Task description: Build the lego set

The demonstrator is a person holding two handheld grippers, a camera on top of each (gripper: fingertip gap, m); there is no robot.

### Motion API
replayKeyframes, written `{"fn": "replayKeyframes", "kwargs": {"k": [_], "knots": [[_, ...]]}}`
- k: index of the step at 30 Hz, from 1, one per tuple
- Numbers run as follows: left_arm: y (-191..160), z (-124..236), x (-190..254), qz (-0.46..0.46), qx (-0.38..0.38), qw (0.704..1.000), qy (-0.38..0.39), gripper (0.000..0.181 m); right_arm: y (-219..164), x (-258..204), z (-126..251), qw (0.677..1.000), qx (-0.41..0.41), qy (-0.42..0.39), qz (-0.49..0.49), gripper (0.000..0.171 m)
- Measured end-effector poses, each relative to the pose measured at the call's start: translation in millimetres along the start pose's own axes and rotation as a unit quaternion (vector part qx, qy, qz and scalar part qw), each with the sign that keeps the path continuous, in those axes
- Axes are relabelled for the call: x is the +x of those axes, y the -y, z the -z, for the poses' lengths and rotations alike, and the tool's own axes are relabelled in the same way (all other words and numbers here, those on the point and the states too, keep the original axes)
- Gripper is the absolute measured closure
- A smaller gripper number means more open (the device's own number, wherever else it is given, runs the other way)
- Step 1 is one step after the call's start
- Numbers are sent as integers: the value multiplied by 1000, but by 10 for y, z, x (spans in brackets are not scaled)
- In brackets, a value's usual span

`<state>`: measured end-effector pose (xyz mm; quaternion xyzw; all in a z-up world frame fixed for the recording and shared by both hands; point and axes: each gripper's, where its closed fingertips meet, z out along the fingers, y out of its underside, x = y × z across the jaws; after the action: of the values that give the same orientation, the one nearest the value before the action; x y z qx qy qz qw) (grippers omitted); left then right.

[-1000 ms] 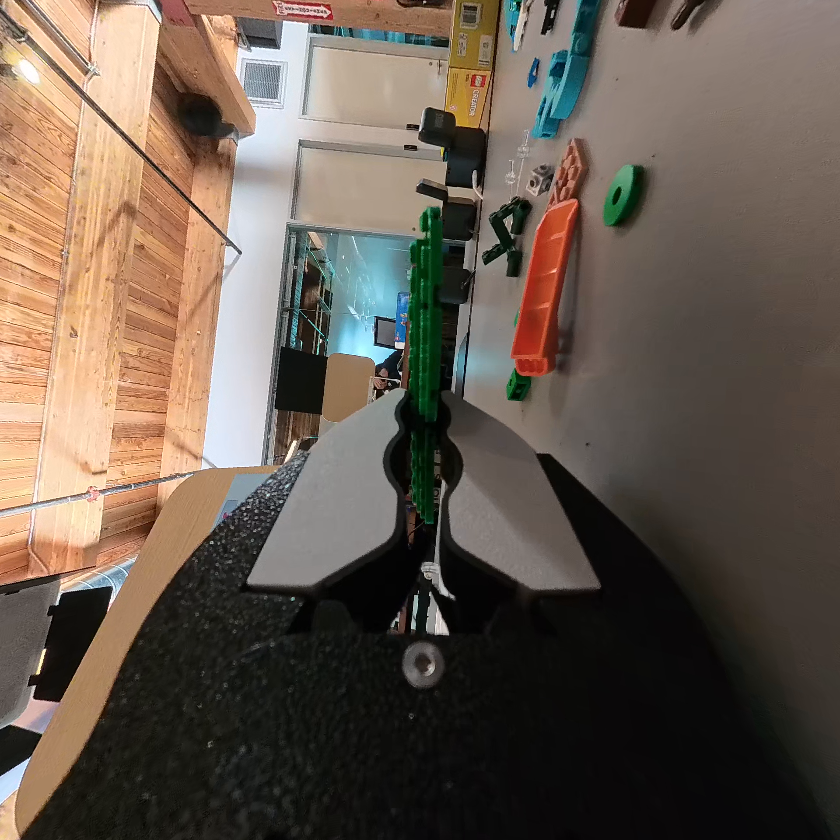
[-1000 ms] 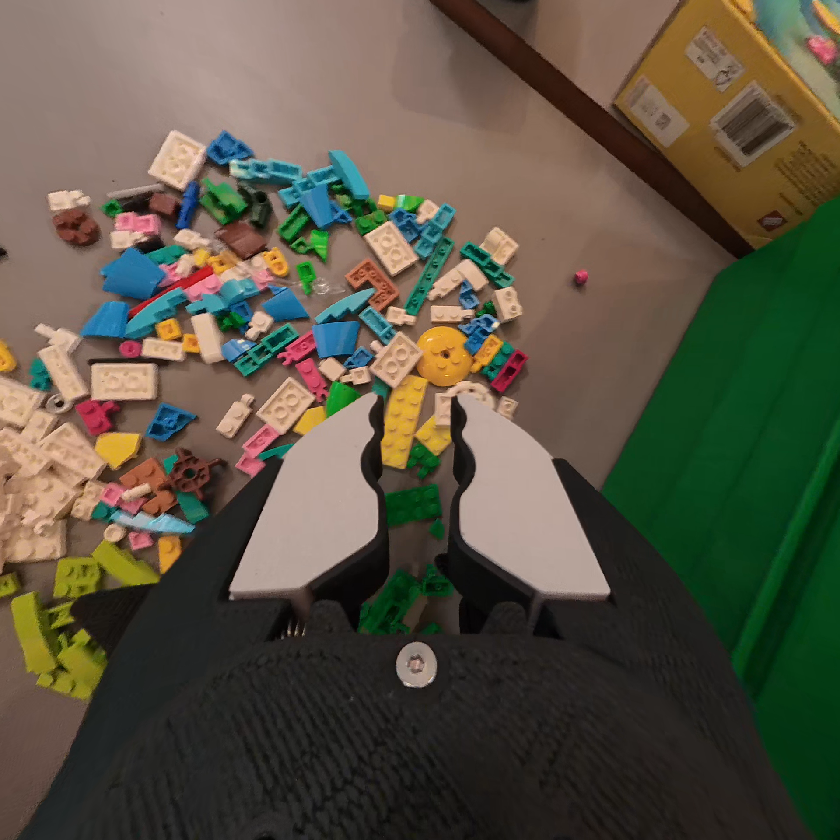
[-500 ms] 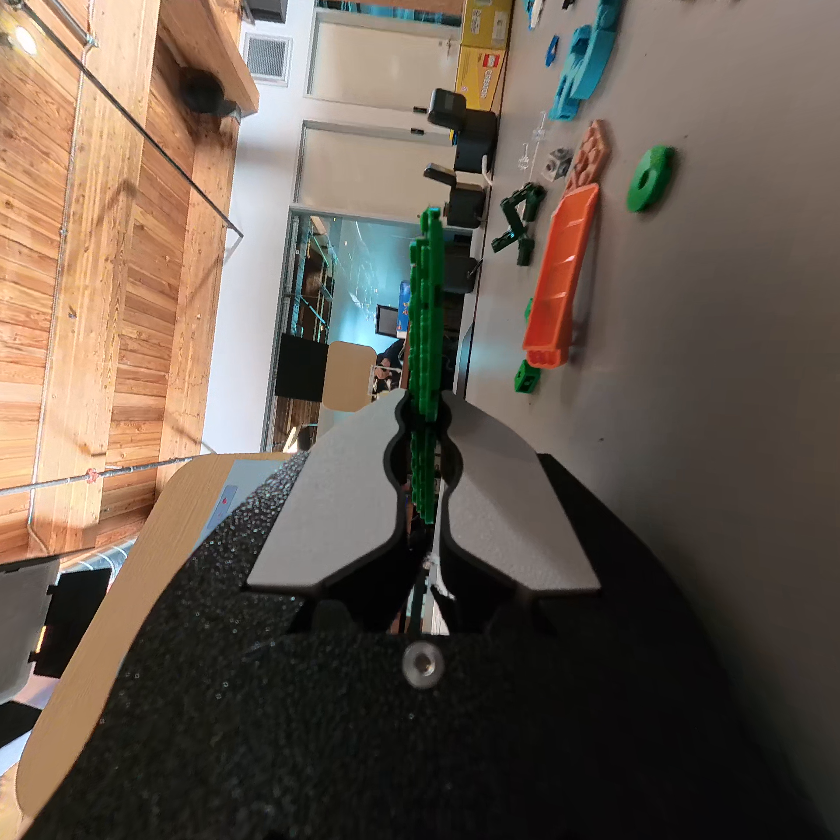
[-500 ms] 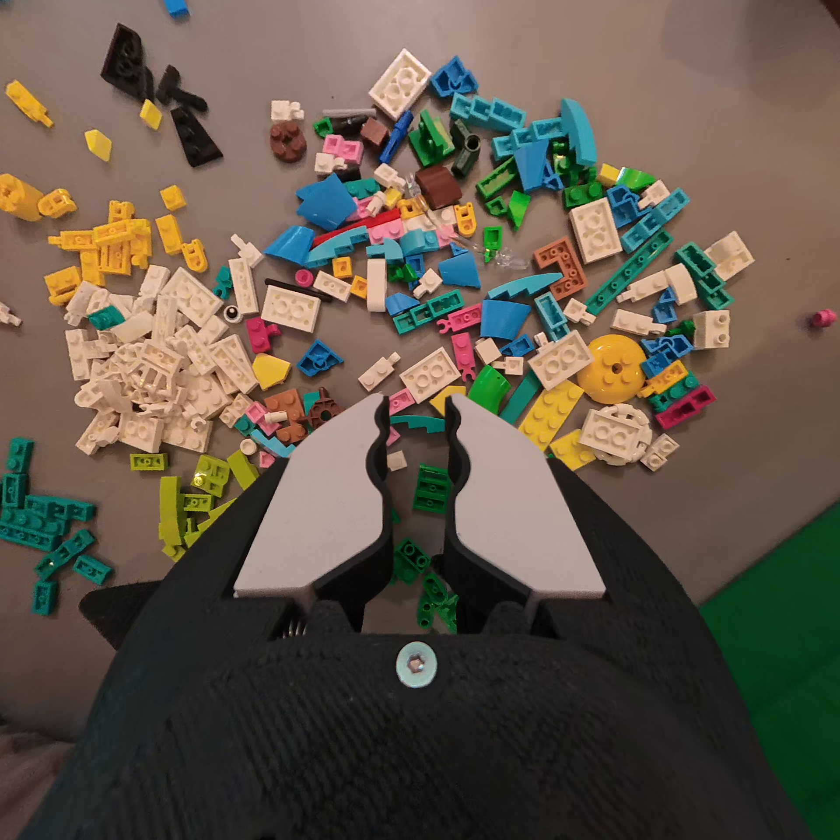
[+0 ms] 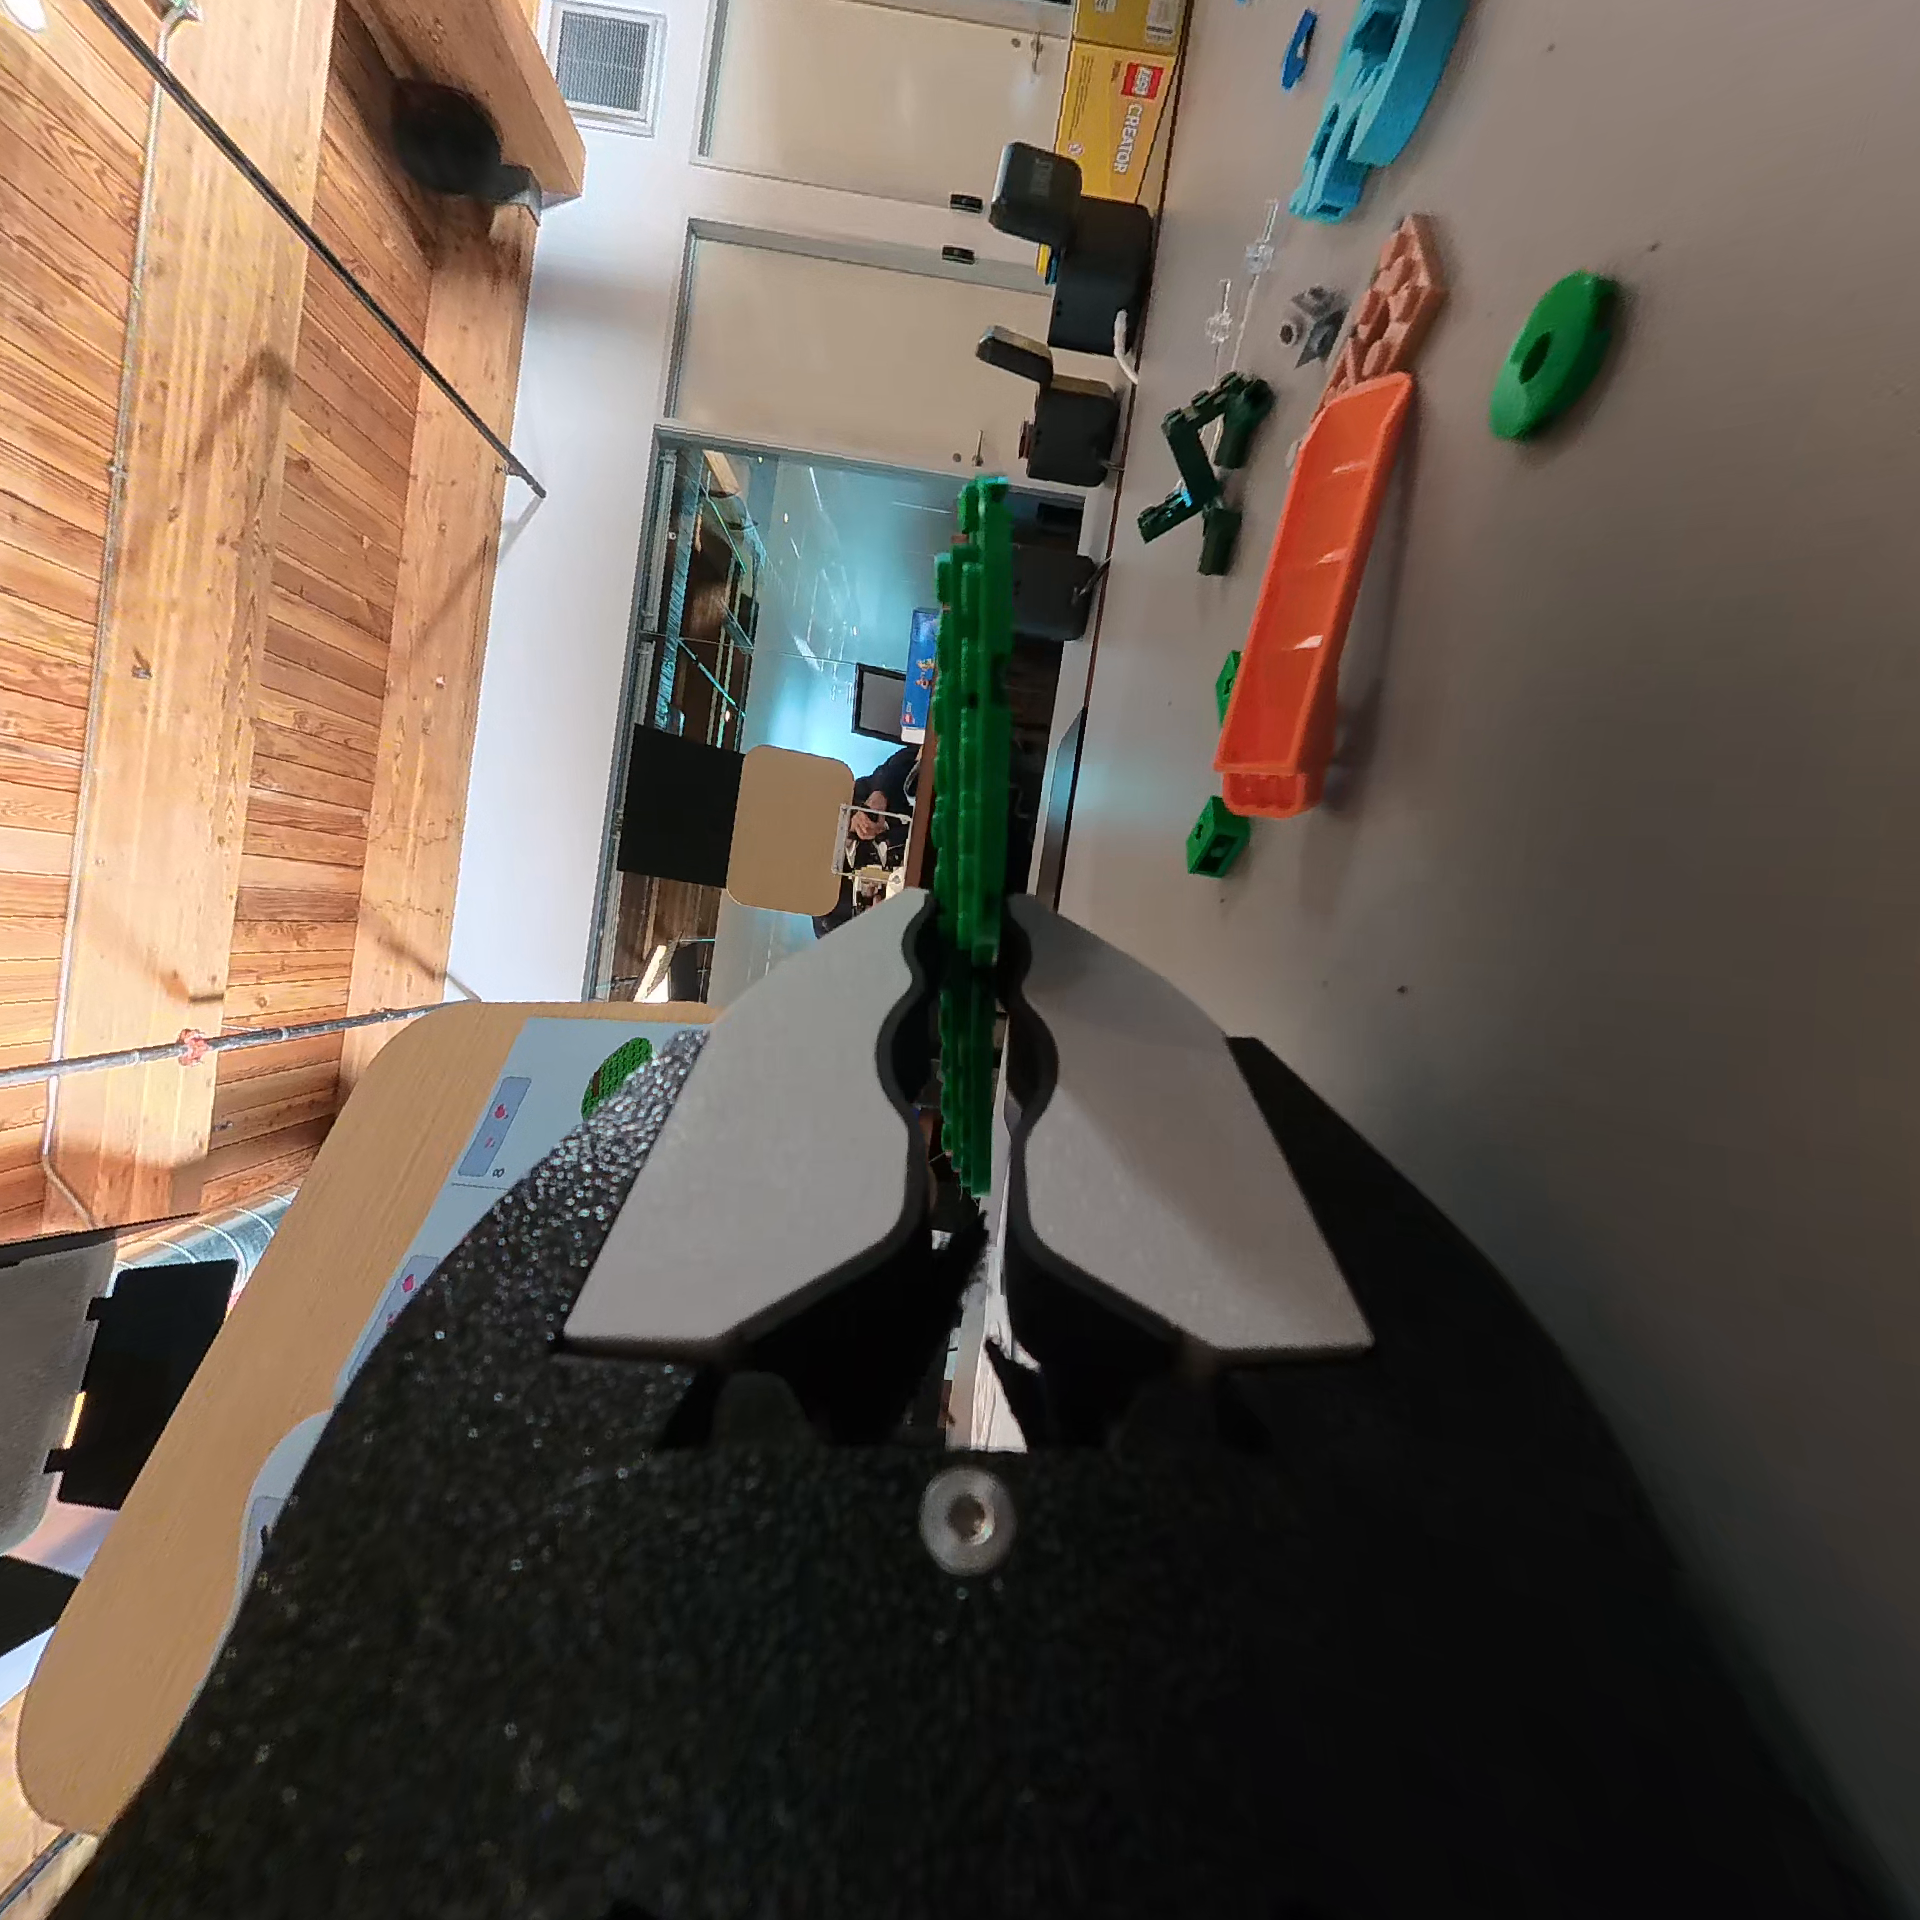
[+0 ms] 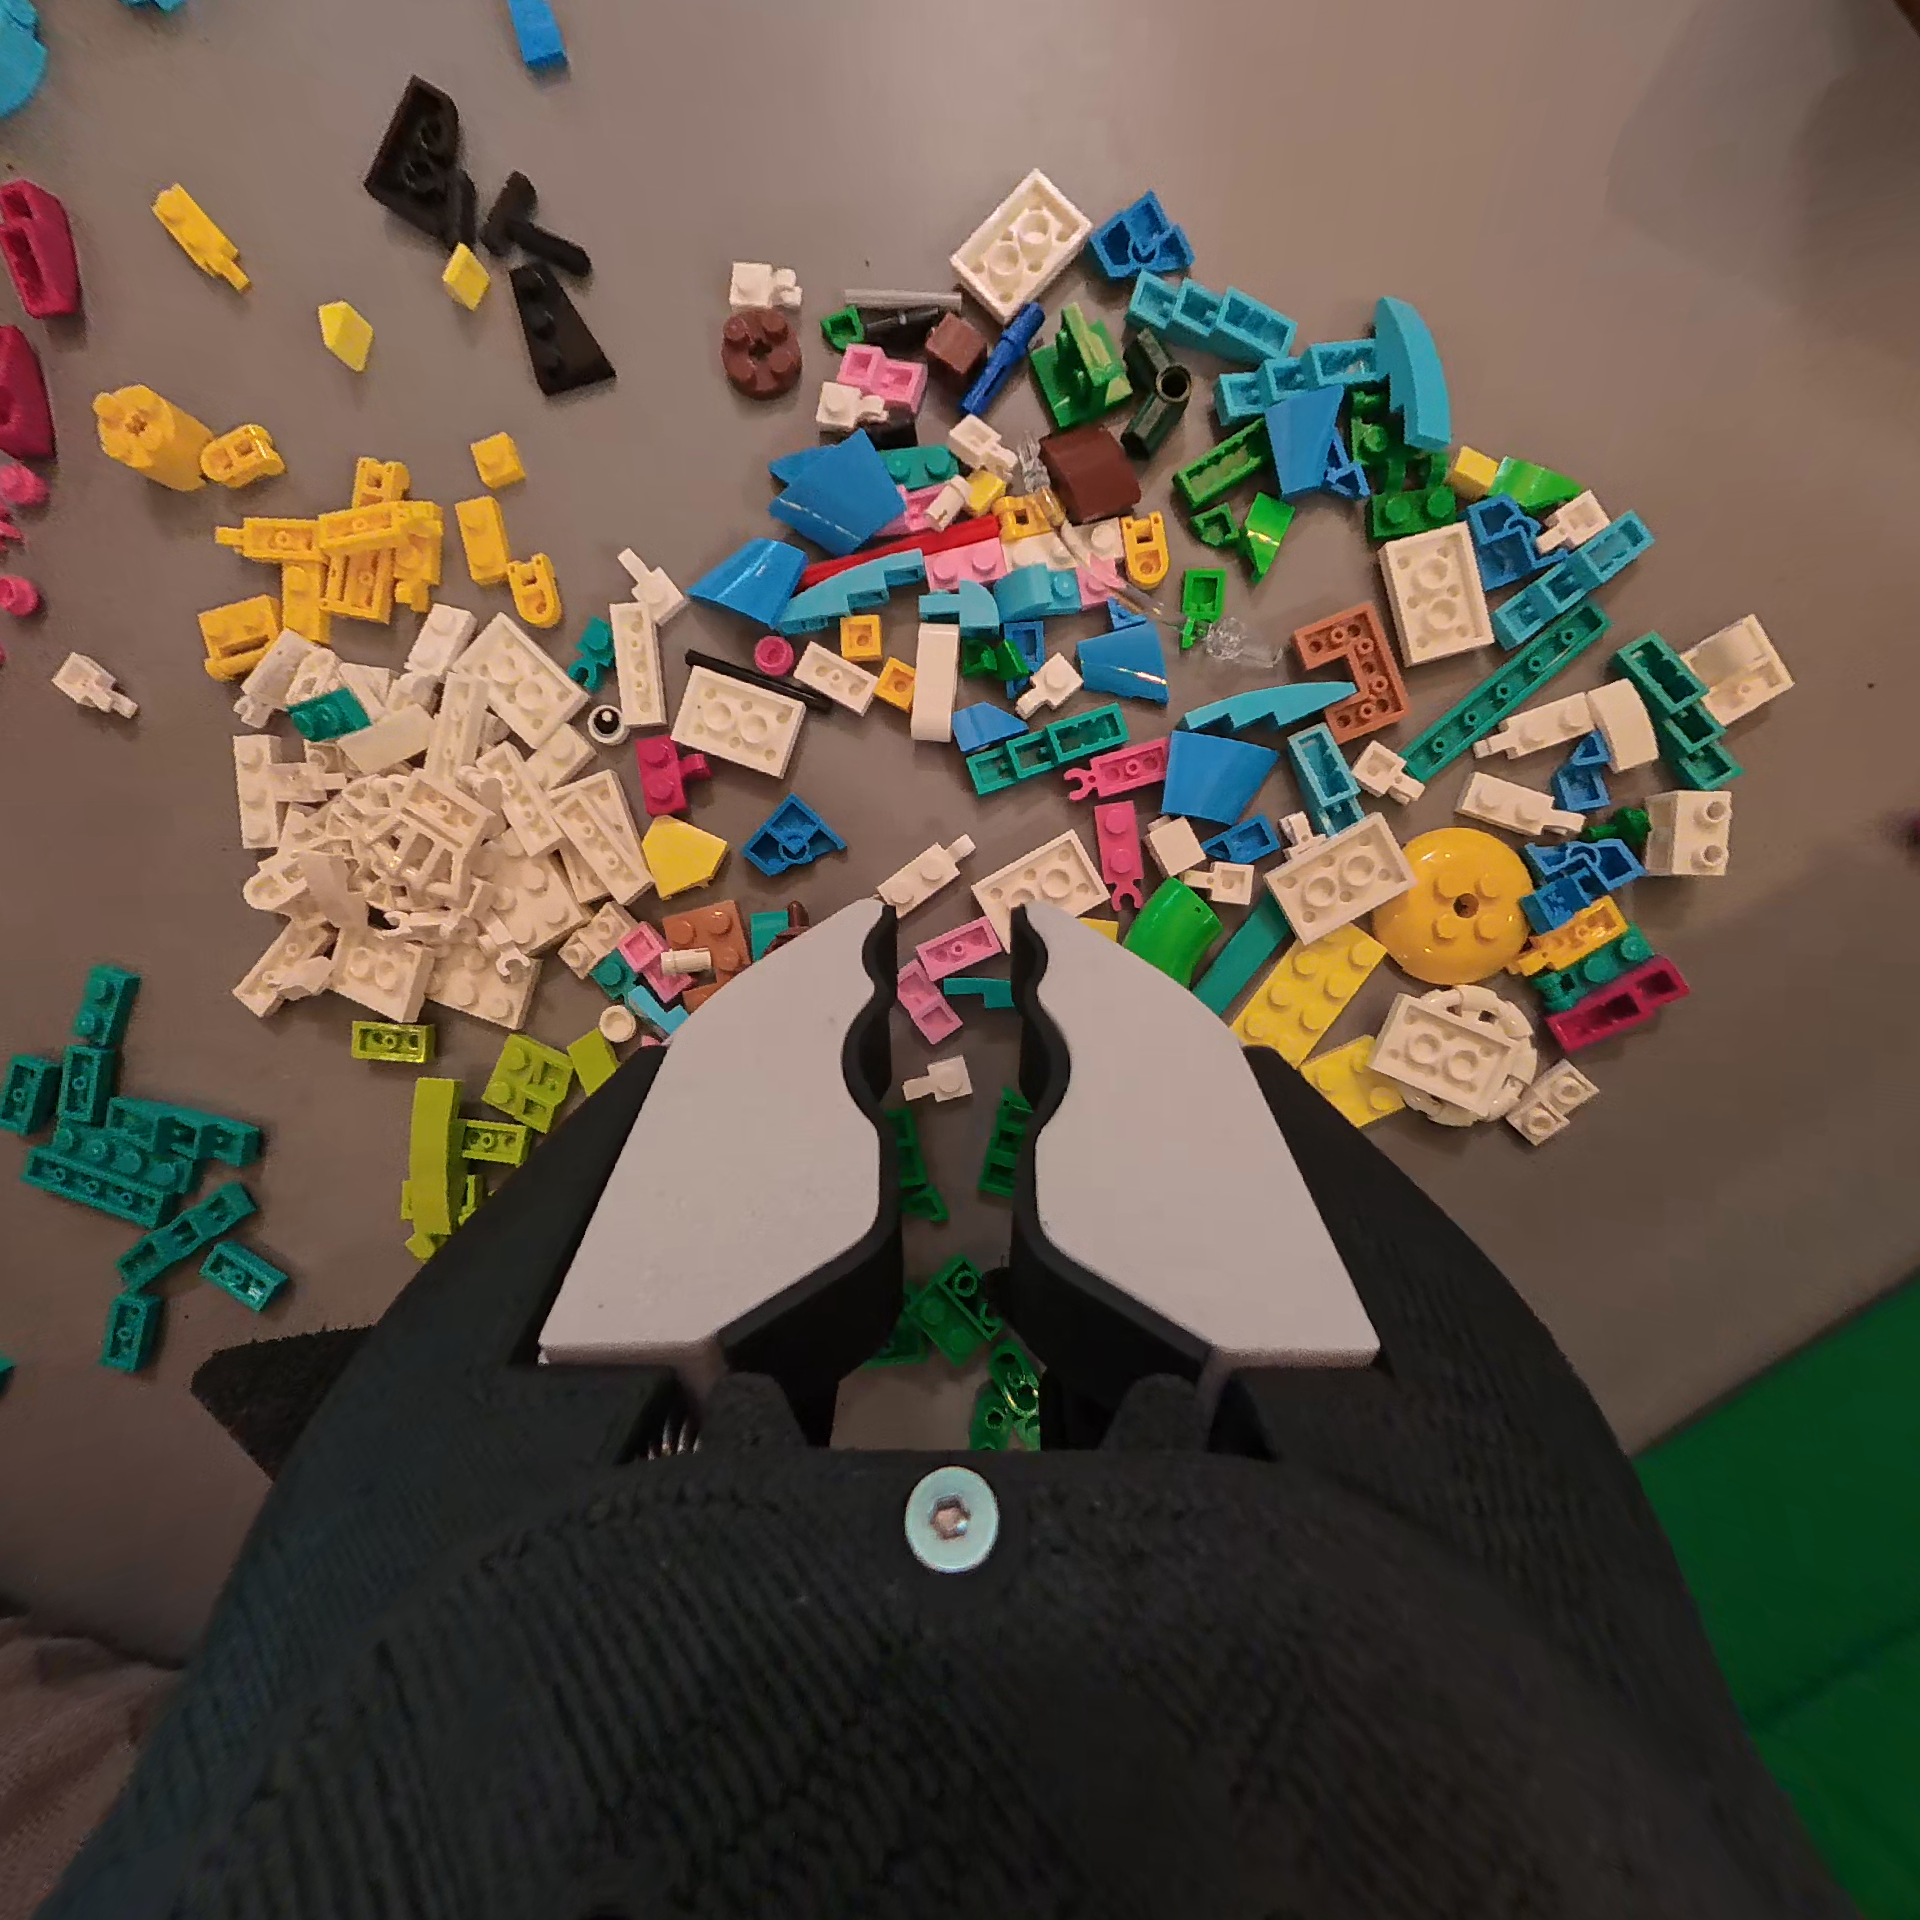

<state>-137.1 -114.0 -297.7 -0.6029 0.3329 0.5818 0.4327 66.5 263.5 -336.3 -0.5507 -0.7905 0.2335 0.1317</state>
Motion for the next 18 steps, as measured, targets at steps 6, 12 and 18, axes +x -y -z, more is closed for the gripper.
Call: {"fn": "replayKeyframes", "kwargs": {"k": [6,12,18], "knots": [[4,0,12,-1,1,1000,-3,173,-16,-1,-17,1000,-5,2,-1,152],[15,2,25,-6,4,1000,-6,173,-28,4,-8,1000,-7,0,-1,152],[18,0,34,-7,5,1000,-8,173,-16,8,29,1000,1,-2,-1,153]]}}
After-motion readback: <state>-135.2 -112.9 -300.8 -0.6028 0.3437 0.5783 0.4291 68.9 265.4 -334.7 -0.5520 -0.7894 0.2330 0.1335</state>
